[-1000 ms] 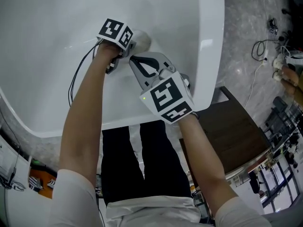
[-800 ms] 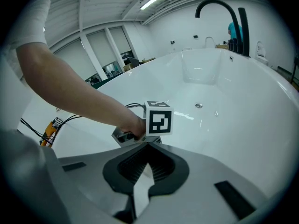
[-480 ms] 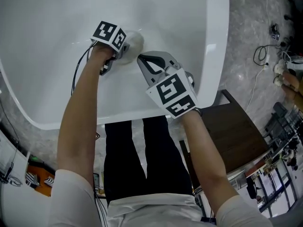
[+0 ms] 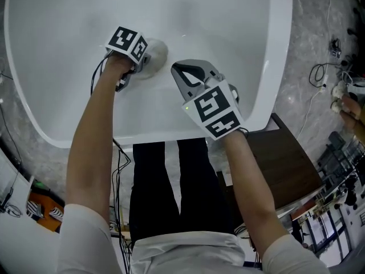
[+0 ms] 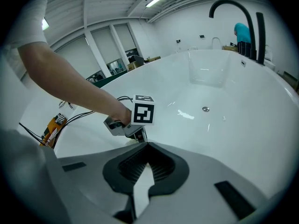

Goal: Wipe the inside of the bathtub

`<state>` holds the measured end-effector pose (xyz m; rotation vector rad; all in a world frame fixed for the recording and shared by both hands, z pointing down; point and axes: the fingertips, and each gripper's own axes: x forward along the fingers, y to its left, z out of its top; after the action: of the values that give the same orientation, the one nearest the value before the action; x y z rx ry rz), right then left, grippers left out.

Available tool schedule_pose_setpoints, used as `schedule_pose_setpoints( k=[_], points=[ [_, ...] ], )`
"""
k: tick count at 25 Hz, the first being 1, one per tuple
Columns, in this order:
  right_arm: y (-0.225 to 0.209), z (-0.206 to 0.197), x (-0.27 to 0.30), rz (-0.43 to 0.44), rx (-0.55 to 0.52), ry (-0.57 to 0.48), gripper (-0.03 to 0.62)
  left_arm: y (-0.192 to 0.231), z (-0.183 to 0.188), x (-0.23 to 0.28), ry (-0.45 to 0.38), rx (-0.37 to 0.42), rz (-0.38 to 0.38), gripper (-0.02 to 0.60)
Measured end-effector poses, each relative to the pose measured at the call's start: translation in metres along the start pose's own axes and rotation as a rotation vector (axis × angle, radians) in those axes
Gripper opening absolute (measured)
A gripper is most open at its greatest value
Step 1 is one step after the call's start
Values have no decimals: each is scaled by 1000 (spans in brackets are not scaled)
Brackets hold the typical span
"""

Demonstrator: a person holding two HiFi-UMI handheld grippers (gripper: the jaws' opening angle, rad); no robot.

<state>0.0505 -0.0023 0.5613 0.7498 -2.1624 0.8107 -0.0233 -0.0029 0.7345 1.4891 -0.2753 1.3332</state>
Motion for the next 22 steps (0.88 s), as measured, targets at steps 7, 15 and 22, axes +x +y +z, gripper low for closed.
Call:
schedule_pose_setpoints(
  k=[7,15,22],
  points=[
    [22,20,19,28,-35,7,18,44,-32,-27,-5,-57,26,97],
    [42,30,43,62,-65,20,20,84,-54,-46,-27,-106,49,97],
    [57,40,53,68,-84,30,18,114,-77,-64,-42,-132,78,97]
  ],
)
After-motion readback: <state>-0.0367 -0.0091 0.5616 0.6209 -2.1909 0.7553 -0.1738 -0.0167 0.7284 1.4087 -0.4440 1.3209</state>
